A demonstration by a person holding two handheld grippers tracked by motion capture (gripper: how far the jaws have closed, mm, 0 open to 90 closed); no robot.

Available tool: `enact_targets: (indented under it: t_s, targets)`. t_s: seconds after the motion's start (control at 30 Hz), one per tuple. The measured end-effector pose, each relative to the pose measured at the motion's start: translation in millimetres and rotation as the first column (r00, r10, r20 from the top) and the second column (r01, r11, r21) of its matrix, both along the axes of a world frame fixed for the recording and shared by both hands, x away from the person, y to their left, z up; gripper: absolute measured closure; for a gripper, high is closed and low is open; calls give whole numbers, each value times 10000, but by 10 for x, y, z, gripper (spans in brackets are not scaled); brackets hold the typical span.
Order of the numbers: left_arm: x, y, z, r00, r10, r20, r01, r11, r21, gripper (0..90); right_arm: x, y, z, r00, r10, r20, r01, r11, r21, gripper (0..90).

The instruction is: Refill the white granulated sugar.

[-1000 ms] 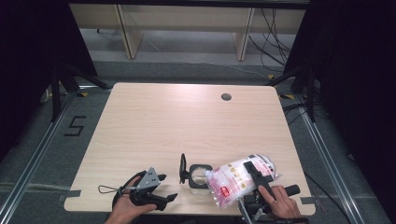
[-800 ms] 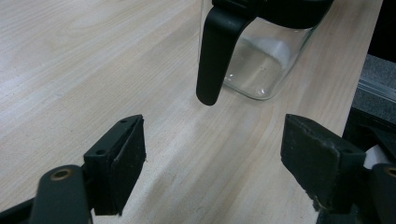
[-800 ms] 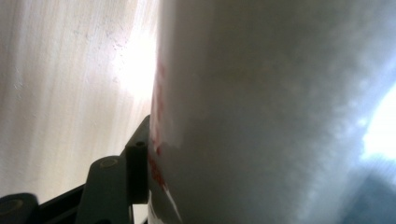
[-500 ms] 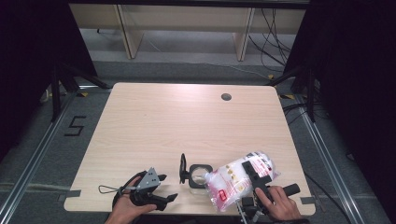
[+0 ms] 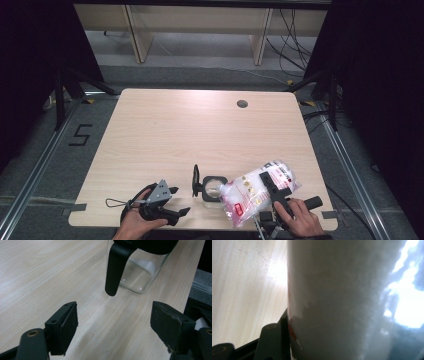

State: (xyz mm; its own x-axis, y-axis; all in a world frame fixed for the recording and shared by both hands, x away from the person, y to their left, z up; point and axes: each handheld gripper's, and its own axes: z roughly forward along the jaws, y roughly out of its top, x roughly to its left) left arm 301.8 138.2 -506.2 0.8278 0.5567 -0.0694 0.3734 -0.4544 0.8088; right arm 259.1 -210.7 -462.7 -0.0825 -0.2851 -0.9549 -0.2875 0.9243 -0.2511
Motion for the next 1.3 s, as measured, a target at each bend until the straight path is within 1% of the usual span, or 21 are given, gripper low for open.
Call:
enact_targets:
  t_s: [0.03, 0.07, 0.1, 0.13, 0.17, 0.23, 0.27, 0.33, 0.37, 0.43, 0.53, 0.57, 0.6, 0.73, 0.83, 0.93, 0.97, 1.07, 1.1, 1.2, 1.3]
  targets:
    - [11, 4, 2, 9998, -147, 138, 146, 9999, 78, 217, -12, 3, -1, 9999, -163, -33, 163, 9999, -4, 430]
    - [9, 3, 1, 9999, -126, 118, 125, 9999, 61, 217, -12, 3, -1, 9999, -163, -33, 163, 9999, -4, 430]
    - [-6, -5, -3, 10000, 63, -65, -63, 10000, -57, 217, -26, -3, -20, 9992, -379, -150, 382, 9991, 190, 430]
    - [-6, -5, -3, 10000, 52, -75, -53, 10000, -60, 217, -9, 24, 19, 9999, 56, 153, -52, 9997, -257, 430]
    - [1, -1, -2, 10000, 1, 12, -1, 10000, -12, 217, -11, 31, 27, 9998, 87, 198, -79, 9992, -388, 430]
    - [11, 2, -1, 9999, -124, 104, 123, 9999, 61, 217, -29, 30, 1, 9998, -157, 116, 159, 9997, -188, 431]
    - [11, 2, 0, 9998, -145, 129, 144, 9999, 82, 216, -22, 43, 18, 9997, -2, 230, 12, 9991, -430, 431]
    - [11, 2, -1, 9998, -157, 135, 156, 9998, 91, 217, -24, 47, 29, 9996, -2, 274, 15, 9989, -473, 431]
    - [11, 0, -3, 9998, -124, 149, 123, 9999, 73, 217, -28, 49, 56, 9994, -29, 359, 54, 9975, -699, 432]
    - [10, 1, -1, 9999, -115, 118, 114, 9999, 53, 217, -32, 53, 30, 9997, -61, 223, 69, 9994, -329, 432]
    - [10, 3, -2, 9998, -120, 155, 119, 9999, 97, 217, -27, 57, 30, 9996, 31, 277, -17, 9987, -500, 432]
    - [10, 2, -2, 9998, -125, 148, 124, 9999, 92, 217, -24, 62, 34, 9993, 81, 367, -55, 9975, -708, 432]
    - [11, 3, 0, 9998, -155, 141, 153, 9998, 104, 217, -28, 71, 76, 9995, -54, 317, 100, 9894, -1446, 433]
    - [12, 1, -4, 9998, -128, 155, 127, 9999, 87, 217, -33, 75, 87, 9989, -81, 464, 157, 9859, -1665, 433]
    - [10, 2, -2, 9998, -148, 161, 146, 9998, 117, 217, -40, 64, 71, 9989, -248, 389, 302, 9889, -1456, 433]
    - [10, 1, -3, 9998, -141, 151, 139, 9998, 108, 217, -34, 67, 73, 9988, -135, 469, 207, 9876, -1555, 434]
    - [10, 1, -2, 9998, -153, 159, 151, 9998, 118, 217, -31, 75, 85, 9986, -19, 526, 110, 9849, -1726, 434]
    - [2, -10, -9, 9999, -24, 98, 24, 10000, -8, 217, -34, 74, 99, 9981, -8, 617, 115, 9847, -1738, 435]
    - [9, 3, 0, 9998, -147, 145, 144, 9997, 184, 217, -36, 74, 101, 9981, -48, 607, 150, 9855, -1690, 435]
    - [11, 2, -4, 9998, -146, 150, 144, 9998, 127, 217, -42, 66, 95, 9980, -81, 625, 181, 9866, -1621, 435]
    - [9, 2, -2, 9998, -155, 155, 153, 9998, 128, 217, -34, 73, 96, 9980, 13, 626, 99, 9839, -1787, 436]
